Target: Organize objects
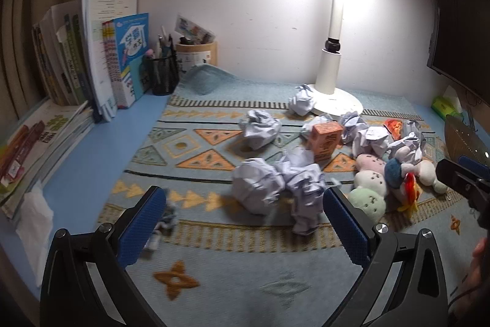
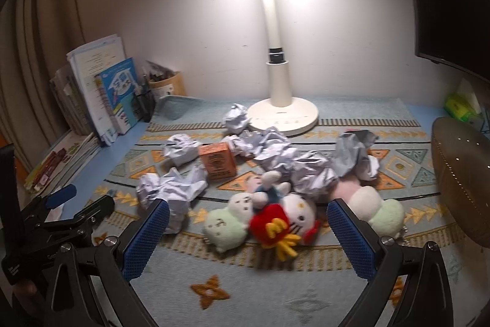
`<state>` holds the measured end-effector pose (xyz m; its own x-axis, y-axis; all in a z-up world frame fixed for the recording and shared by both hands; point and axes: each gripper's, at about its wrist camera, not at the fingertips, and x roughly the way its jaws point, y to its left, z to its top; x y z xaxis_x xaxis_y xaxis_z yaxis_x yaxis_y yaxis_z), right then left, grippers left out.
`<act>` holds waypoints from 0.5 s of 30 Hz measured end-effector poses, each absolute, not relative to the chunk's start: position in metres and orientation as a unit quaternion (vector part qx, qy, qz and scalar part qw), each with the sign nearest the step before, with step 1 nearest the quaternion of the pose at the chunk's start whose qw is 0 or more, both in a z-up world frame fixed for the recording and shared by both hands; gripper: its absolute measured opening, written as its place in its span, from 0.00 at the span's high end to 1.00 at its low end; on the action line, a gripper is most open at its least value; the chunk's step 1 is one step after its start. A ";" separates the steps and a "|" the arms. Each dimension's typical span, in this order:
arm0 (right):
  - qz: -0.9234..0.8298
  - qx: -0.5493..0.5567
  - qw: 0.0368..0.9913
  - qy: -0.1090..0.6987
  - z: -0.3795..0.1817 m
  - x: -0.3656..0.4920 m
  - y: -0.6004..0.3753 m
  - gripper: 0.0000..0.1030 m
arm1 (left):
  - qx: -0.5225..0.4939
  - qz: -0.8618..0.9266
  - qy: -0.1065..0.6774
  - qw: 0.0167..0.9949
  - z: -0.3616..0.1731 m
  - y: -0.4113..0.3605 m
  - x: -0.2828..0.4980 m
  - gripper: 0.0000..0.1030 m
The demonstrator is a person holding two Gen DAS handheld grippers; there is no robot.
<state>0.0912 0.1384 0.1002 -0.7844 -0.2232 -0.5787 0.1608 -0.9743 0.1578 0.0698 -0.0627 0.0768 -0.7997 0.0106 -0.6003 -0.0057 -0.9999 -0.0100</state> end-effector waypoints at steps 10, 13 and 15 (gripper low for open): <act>-0.901 0.380 0.193 -0.085 0.082 0.072 0.092 0.31 | -0.347 0.937 -0.007 0.037 0.068 -0.095 0.063 0.01; -0.880 0.409 0.212 -0.113 0.073 0.050 0.086 0.34 | -0.358 0.932 -0.006 0.064 0.061 -0.094 0.039 0.01; -0.871 0.425 0.214 -0.121 0.068 0.035 0.083 0.34 | -0.369 0.925 0.004 0.084 0.055 -0.090 0.025 0.04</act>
<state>0.0353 0.0825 0.0677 -0.5469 -0.4761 -0.6886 0.2701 -0.8789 0.3932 0.0254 -0.0895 0.0546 -0.7129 0.1523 -0.6846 -0.1588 -0.9858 -0.0539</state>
